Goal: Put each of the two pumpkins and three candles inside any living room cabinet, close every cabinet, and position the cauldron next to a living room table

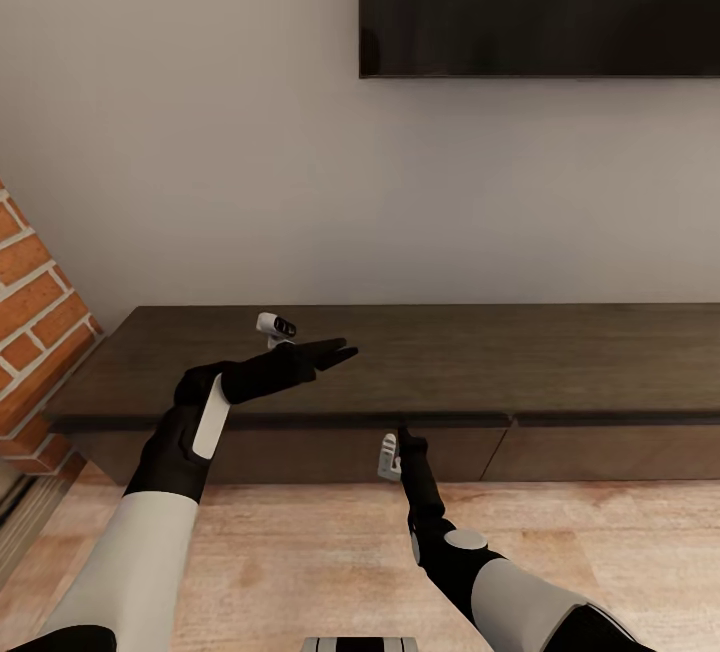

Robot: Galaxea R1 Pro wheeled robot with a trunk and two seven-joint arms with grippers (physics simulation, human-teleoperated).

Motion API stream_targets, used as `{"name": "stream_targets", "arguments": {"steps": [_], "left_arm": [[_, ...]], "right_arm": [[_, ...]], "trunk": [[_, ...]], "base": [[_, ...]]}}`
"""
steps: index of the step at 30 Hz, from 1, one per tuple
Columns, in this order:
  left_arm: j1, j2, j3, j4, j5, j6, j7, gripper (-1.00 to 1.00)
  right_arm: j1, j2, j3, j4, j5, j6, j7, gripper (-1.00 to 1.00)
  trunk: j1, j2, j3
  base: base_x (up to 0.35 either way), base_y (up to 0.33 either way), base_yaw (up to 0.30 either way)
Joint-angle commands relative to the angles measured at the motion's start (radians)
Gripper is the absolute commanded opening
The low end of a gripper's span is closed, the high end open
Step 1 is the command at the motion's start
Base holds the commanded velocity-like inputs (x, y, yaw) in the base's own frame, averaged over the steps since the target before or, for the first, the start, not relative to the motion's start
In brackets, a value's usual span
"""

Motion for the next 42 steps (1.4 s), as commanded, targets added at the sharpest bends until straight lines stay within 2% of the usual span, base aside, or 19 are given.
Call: {"name": "stream_targets", "arguments": {"steps": [1, 13, 38, 39, 42], "left_arm": [[0.0, 0.0, 0.0, 0.0, 0.0, 0.0, 0.0, 1.0], [0.0, -0.001, 0.0, 0.0, 0.0, 0.0, 0.002, 1.0], [0.0, -0.001, -0.001, -0.004, 0.0, 0.0, 0.002, 1.0], [0.006, 0.0, 0.003, -0.003, 0.0, 0.0, -0.002, 1.0], [0.012, 0.0, 0.003, -0.003, 0.0, 0.0, -0.002, 1.0]], "right_arm": [[-0.001, 0.0, -0.004, 0.002, -0.01, -0.006, 0.007, -1.0], [-0.001, 0.0, -0.004, -0.001, -0.01, -0.011, 0.004, -1.0], [-0.001, 0.0, -0.004, -0.001, -0.008, -0.013, 0.006, -1.0], [-0.007, 0.0, -0.018, -0.006, -0.012, -0.014, 0.006, -1.0], [-0.014, 0.0, -0.014, -0.004, -0.011, -0.014, 0.011, -1.0]], "trunk": [[0.0, 0.0, 0.0], [0.0, 0.0, 0.0], [0.0, 0.0, 0.0], [0.0, 0.0, 0.0], [0.0, 0.0, 0.0]], "base": [[0.0, 0.0, 0.0], [-0.1, 0.0, 0.0], [-0.34, 0.0, 0.0], [0.0, 0.0, 0.0], [0.0, 0.0, 0.0]]}}
